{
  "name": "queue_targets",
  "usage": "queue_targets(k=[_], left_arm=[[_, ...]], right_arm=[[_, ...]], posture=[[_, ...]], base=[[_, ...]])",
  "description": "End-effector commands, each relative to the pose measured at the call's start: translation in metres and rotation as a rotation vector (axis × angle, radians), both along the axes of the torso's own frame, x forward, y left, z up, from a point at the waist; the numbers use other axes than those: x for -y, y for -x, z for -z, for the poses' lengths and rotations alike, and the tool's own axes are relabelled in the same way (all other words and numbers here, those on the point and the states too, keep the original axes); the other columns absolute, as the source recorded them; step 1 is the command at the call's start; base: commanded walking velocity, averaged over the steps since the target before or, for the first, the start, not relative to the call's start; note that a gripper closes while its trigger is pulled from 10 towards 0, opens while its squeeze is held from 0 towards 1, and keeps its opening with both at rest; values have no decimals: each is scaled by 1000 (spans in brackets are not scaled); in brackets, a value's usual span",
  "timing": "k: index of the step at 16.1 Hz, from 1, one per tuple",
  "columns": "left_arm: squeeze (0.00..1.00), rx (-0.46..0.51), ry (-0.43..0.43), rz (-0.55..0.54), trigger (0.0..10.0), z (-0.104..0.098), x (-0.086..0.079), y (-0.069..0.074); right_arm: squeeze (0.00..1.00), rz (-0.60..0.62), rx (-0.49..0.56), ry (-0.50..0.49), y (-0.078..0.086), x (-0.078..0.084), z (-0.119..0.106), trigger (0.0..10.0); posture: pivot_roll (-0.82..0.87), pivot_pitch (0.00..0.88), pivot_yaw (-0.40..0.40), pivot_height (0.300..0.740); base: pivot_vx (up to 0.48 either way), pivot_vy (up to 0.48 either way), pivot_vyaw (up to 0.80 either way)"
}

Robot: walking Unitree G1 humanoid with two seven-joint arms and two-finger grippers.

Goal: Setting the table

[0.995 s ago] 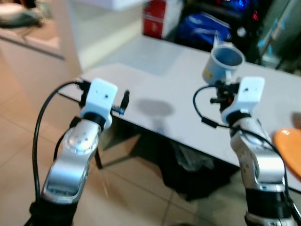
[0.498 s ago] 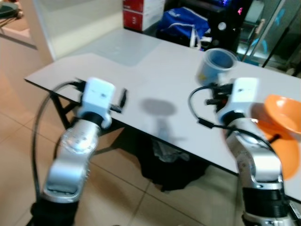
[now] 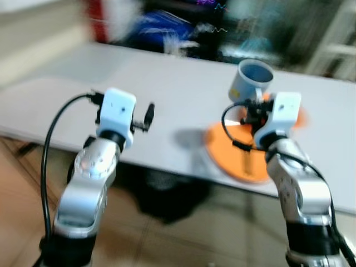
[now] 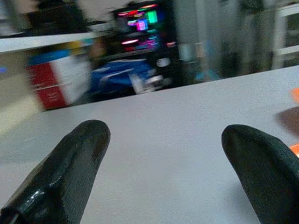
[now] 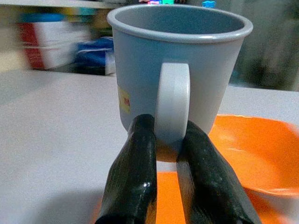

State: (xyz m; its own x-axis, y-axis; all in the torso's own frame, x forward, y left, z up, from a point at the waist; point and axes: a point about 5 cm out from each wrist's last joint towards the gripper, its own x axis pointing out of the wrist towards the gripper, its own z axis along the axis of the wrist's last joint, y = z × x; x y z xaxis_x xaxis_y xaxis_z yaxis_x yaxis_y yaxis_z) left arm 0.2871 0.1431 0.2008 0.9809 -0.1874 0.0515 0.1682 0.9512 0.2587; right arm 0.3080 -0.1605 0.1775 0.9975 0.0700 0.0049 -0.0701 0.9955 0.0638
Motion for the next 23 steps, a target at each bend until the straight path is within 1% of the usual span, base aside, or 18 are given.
queue_targets(k=[1, 4, 7, 8, 11, 12, 13, 15, 16, 17, 19, 20, 21, 22, 23], left_arm=[[0, 5, -2, 13, 10000, -2, 1, 0], [0, 9, -9, 20, 10000, -2, 2, 0], [0, 17, -11, 18, 10000, -5, -1, 0], [0, 18, -13, 16, 10000, -5, -2, 1], [0, 15, -18, 33, 10000, -4, -1, 2], [0, 4, -25, 75, 10000, -2, 3, 4], [0, -21, -47, 193, 10000, 4, 11, 11], [0, -49, -81, 299, 10000, 9, 16, 19], [0, -81, -86, 359, 10000, 13, 17, 24], [0, -110, -108, 444, 10000, 16, 17, 31], [0, -146, -124, 522, 10000, 20, 16, 38], [0, -212, -147, 604, 10000, 28, 11, 46], [0, -237, -159, 628, 10000, 30, 10, 48], [0, -296, -240, 695, 10000, 39, 3, 54], [0, -296, -238, 684, 10000, 40, 0, 52]], right_arm=[[0, 7, -2, 6, -2, 1, -3, 10000], [0, -30, 2, 20, -2, -3, -2, 10000], [0, -125, 22, 12, -1, -17, -5, 10000], [0, -134, 22, 15, -1, -19, -4, 10000], [0, -107, 10, 27, -4, -17, -1, 10000], [0, -93, 2, 30, -6, -14, 0, 10000], [0, -65, -8, 32, -8, -8, 4, 10000], [0, -38, -18, 46, -12, 0, 8, 10000], [0, -8, -39, 62, -15, 7, 13, 10000], [0, 19, -60, 63, -17, 14, 18, 10000], [0, 30, -82, 66, -17, 19, 25, 10000], [0, 29, -100, 73, -18, 24, 32, 10000], [0, 27, -103, 78, -18, 26, 33, 10000], [0, 7, -103, 74, -19, 30, 37, 10000], [0, -5, -113, 54, -21, 32, 41, 10000]], posture=[[-29, 11, -33, 740], [-24, 2, -33, 740], [-16, 0, -38, 740], [-13, 0, -41, 740], [-11, 0, -44, 740], [-12, 0, -43, 740], [-13, 0, -41, 740], [-12, 0, -39, 740], [-12, 0, -40, 740], [-9, 0, -41, 740], [-10, 0, -41, 740], [-11, 0, -38, 740], [-10, 0, -38, 740], [-12, 0, -36, 740], [-13, 0, -33, 740]], base=[[431, 0, 0], [404, 0, 0], [393, 0, 0], [390, 0, 0], [400, 0, 0], [285, 0, 0], [0, 0, 0], [0, 0, 0], [0, 0, 0], [0, 0, 0], [0, 0, 0], [0, 0, 0], [0, 0, 0], [0, 0, 0], [0, 0, 0]])
